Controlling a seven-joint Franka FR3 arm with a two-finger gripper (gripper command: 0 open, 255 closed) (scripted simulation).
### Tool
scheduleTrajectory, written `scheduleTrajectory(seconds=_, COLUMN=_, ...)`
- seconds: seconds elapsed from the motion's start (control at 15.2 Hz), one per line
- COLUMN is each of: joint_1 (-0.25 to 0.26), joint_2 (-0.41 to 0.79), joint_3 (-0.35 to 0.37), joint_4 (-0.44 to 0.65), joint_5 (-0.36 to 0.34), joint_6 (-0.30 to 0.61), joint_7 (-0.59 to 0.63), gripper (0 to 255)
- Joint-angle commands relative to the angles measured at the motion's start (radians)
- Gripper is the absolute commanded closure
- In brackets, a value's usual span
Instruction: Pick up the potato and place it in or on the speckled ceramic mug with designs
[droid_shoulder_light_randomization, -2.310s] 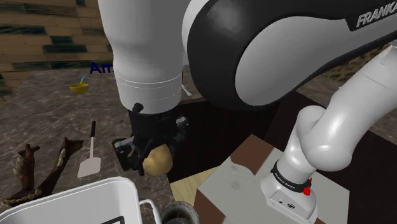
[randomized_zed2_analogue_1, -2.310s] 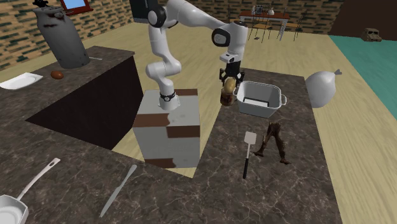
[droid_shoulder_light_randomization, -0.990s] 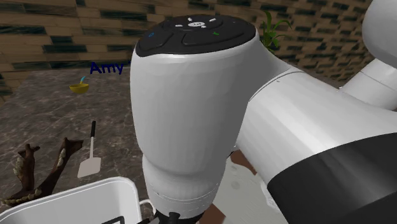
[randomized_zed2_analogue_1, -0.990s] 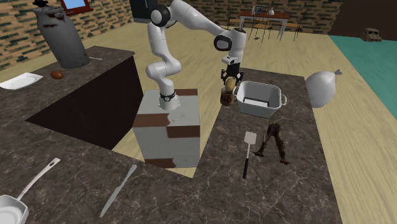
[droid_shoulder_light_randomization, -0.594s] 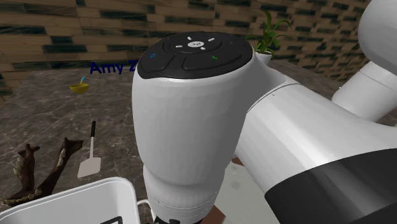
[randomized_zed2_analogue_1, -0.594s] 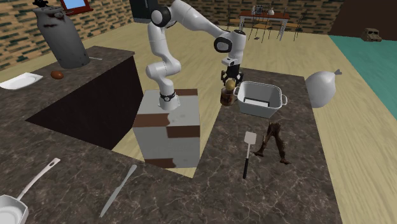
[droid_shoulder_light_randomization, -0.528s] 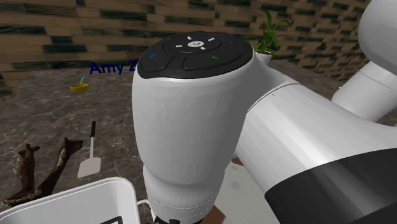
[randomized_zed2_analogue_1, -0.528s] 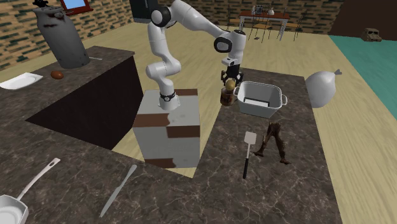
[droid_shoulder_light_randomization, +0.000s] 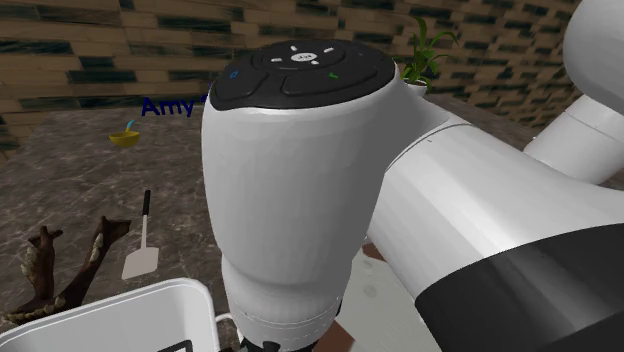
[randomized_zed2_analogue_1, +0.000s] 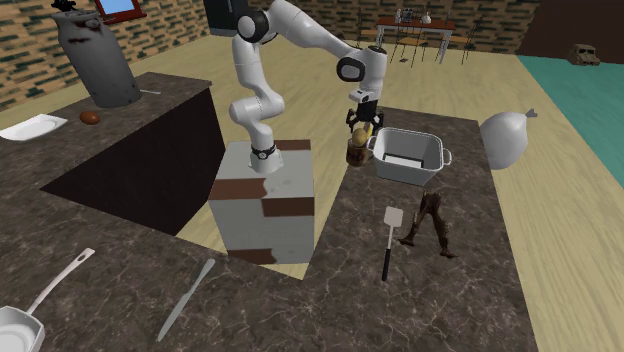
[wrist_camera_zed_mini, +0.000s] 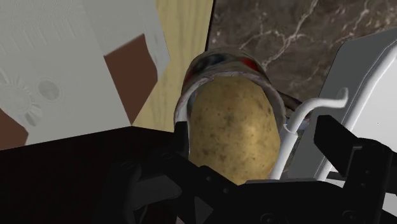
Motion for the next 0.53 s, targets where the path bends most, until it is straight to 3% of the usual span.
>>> scheduleTrajectory(seconds=0.0, joint_1=0.004, joint_2=-0.025, joint_3=-0.015, joint_4=0.034, joint_5=0.012, joint_6=-0.055, joint_7=-0.012, gripper=0)
scheduleTrajectory(seconds=0.13, joint_1=0.005, joint_2=-0.043, joint_3=-0.029, joint_4=0.081, joint_5=0.018, joint_6=-0.118, joint_7=-0.019, gripper=0)
scheduleTrajectory(seconds=0.46, joint_1=0.006, joint_2=-0.043, joint_3=-0.029, joint_4=0.081, joint_5=0.017, joint_6=-0.117, joint_7=-0.019, gripper=0)
